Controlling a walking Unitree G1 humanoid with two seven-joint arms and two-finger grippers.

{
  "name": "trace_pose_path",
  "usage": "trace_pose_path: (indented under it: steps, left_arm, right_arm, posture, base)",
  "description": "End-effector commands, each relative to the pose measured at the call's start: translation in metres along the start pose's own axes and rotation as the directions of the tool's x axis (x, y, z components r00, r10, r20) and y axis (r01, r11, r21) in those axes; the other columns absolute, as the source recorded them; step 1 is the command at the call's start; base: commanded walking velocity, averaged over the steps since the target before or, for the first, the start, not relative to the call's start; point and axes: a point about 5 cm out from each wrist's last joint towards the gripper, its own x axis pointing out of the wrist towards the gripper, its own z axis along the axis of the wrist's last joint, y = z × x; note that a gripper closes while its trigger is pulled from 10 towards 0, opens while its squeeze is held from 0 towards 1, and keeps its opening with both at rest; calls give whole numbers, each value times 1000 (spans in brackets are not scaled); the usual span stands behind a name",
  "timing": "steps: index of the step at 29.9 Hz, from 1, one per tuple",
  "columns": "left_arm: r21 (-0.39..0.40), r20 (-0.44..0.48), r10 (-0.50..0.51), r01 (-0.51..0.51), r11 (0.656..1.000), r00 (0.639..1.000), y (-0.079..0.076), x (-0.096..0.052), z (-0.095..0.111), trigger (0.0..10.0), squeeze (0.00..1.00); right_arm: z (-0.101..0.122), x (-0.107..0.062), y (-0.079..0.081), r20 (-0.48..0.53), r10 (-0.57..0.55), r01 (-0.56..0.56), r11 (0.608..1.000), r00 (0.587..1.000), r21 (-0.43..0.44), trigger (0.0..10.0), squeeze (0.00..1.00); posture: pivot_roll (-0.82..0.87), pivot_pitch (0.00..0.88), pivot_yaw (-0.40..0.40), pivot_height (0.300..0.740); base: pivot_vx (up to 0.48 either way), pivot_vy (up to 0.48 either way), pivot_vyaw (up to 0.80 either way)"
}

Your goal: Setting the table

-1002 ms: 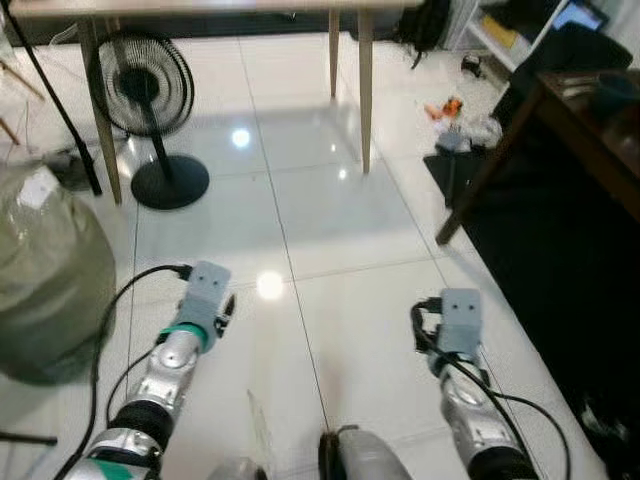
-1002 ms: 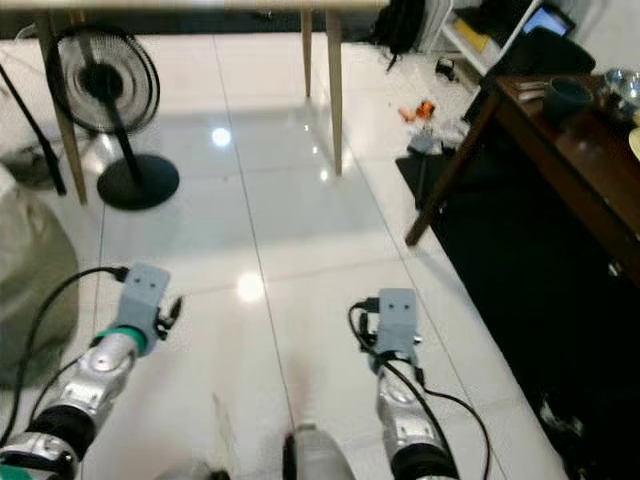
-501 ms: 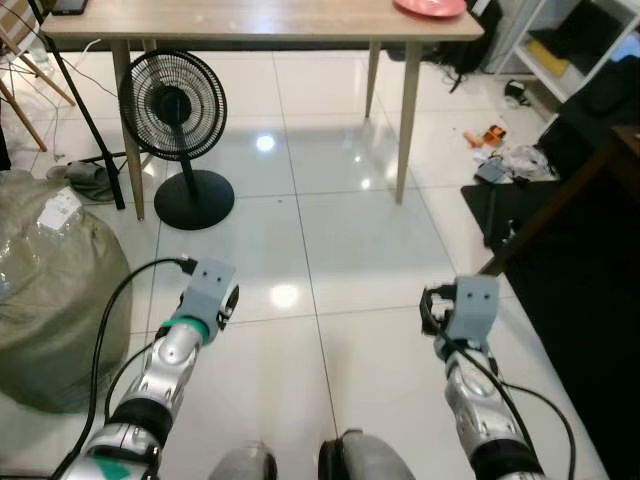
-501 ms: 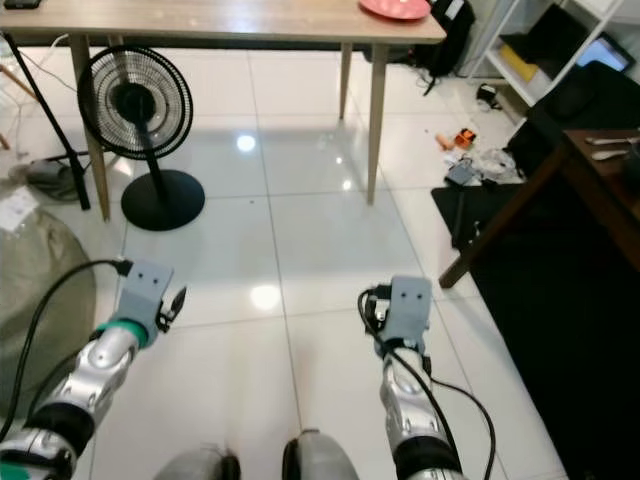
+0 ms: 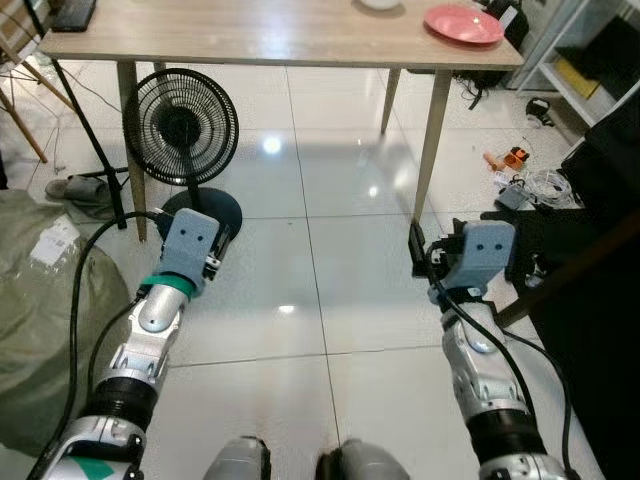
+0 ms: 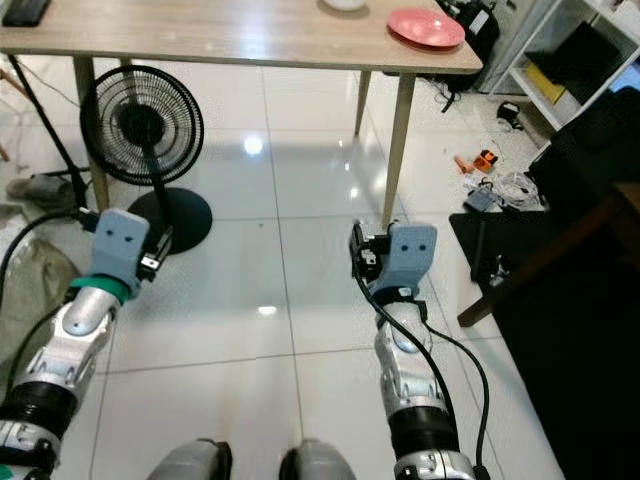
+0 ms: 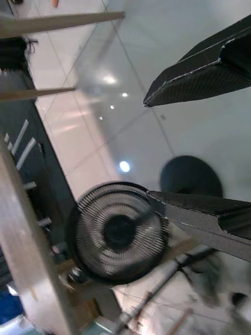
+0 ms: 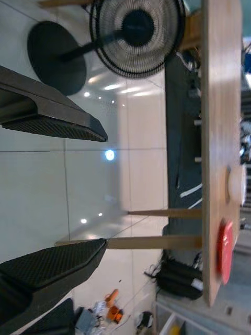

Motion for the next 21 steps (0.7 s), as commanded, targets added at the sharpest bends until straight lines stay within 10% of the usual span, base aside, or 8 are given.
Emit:
trace_pose_path:
  steps: [1,21]
  left_arm:
    - [-17,-3,-30,30,999,1000,-11,0,0,10000,47]
    - [-20,-9,-49,49,999,999,-15,-3,4,10000,55]
  right_arm:
    - [-4,-3,-10,-30,-45,45,999,999,10,10000,0]
    - [-3,-7,-14,-52,-60,61,998,997,21,10000,0]
  posture:
    - [43,6,-9,740]
    - [42,12,-7,740]
  base:
    - [480,0,-800]
    - [480,0,-800]
